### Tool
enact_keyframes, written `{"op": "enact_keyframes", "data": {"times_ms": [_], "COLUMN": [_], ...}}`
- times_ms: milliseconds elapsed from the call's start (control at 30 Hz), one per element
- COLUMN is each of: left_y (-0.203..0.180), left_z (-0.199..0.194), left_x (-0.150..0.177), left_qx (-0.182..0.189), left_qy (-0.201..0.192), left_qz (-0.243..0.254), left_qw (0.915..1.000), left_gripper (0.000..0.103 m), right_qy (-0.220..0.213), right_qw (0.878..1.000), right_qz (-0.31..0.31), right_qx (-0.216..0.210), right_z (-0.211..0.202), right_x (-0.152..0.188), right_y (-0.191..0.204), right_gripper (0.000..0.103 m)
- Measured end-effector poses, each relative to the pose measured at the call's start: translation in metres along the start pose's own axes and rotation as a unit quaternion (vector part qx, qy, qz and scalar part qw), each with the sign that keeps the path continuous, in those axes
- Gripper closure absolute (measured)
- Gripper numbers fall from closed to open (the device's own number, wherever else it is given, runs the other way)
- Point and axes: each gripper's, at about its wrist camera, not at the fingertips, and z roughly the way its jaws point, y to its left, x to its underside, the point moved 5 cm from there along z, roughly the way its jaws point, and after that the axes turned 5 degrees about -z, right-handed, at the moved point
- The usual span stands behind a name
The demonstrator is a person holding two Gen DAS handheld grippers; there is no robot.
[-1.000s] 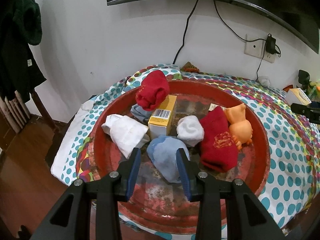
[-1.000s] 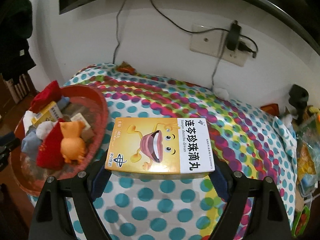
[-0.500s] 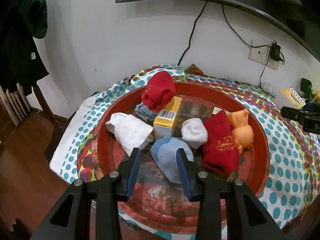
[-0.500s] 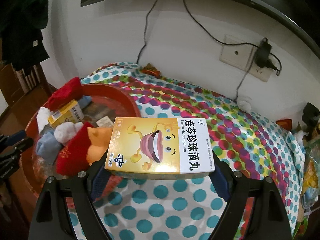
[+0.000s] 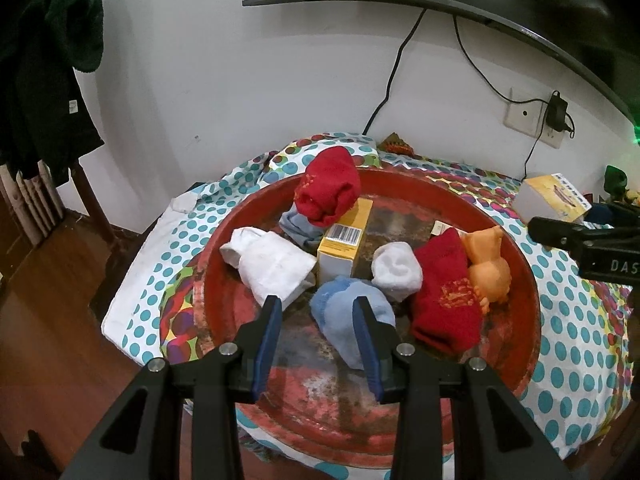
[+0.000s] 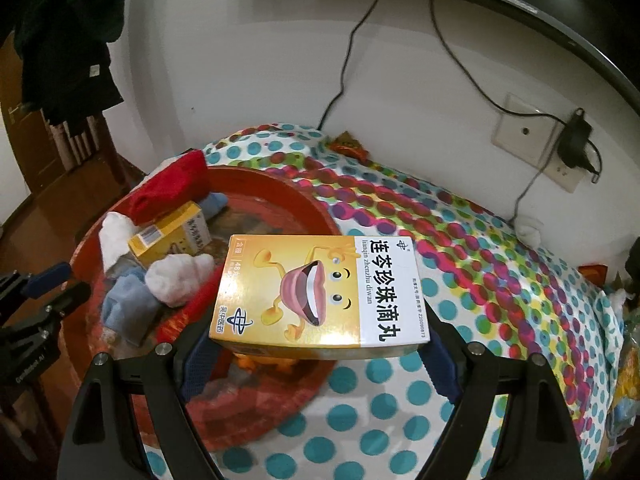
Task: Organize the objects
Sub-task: 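Lower the large yellow box into the tray and open the right gripper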
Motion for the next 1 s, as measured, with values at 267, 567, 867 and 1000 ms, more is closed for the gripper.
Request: {"op": "enact_keyframes", "data": {"times_ms": [267, 567, 867, 1000], "left_y": [0.006, 0.015, 0.021, 0.025], "left_z": [0.001, 0.003, 0.005, 0.006], "left_x": [-0.001, -0.002, -0.003, -0.004], "left_qx": [-0.013, -0.016, -0.024, -0.027], "left_qy": [0.000, 0.007, 0.010, 0.011], "left_qz": [-0.002, -0.011, -0.019, -0.028], "left_qw": [0.9999, 0.9998, 0.9995, 0.9992], "left_gripper": [0.065, 0.065, 0.065, 0.066], "right_qy": [0.018, 0.034, 0.055, 0.071], "right_qw": [1.000, 0.999, 0.998, 0.997], "right_qz": [-0.003, 0.011, 0.021, 0.043], "right_qx": [-0.009, -0.021, -0.009, -0.007], "right_z": [0.019, 0.043, 0.069, 0.081], "right_x": [-0.013, -0.029, -0.035, -0.033], "right_y": [0.026, 0.043, 0.053, 0.047], "right_gripper": [0.018, 0.018, 0.018, 0.017]}}
